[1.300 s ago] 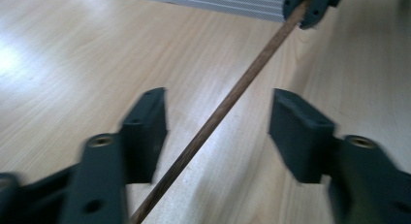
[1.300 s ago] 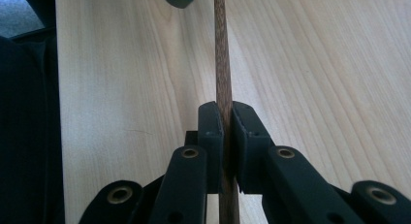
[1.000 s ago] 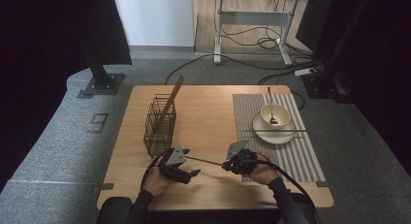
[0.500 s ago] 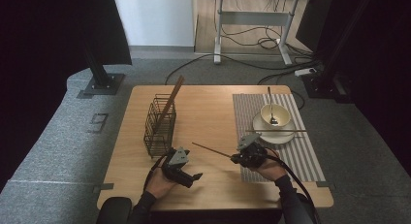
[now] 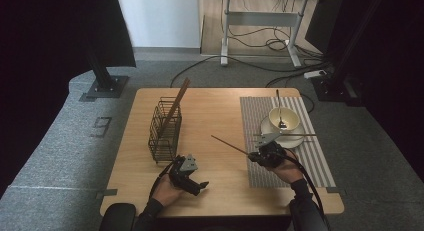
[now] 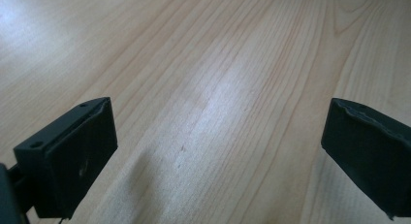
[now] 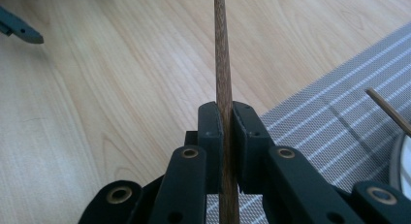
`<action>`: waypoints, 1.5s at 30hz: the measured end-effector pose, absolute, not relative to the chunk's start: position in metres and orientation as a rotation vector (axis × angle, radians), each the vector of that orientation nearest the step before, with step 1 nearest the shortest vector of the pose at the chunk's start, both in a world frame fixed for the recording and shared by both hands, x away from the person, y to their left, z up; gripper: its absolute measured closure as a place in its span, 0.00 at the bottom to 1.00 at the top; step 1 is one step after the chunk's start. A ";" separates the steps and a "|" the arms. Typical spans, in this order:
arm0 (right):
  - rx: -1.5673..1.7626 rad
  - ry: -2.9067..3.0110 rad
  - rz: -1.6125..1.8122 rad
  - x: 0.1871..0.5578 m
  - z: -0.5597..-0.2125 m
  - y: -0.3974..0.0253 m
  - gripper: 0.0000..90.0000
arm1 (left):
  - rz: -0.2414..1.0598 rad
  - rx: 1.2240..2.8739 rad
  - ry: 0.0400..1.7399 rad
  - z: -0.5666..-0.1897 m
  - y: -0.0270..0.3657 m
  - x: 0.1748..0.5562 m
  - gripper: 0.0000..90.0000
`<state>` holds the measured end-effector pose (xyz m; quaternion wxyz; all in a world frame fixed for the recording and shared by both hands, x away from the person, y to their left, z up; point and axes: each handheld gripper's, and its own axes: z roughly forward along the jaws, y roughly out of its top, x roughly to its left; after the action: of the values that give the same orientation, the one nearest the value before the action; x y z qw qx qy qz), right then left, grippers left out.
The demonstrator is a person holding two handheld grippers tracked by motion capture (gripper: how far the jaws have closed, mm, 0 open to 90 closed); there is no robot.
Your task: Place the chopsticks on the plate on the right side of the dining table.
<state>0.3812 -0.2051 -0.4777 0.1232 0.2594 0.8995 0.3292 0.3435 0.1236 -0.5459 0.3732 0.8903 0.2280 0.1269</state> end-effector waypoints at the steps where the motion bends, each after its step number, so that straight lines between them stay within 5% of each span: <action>1: 0.768 2.618 0.960 0.382 -0.478 -0.207 0.92 | 0.325 2.287 0.587 -0.547 0.123 0.344 0.00; 45: 1.203 2.387 0.811 0.411 -0.490 -0.311 0.91 | 0.259 2.342 0.688 -0.555 0.123 0.352 0.00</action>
<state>0.4109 -0.3107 -0.4899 0.1733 0.4242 0.8416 0.2860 0.3522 0.1235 -0.5548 0.3366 0.8985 0.2638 0.0992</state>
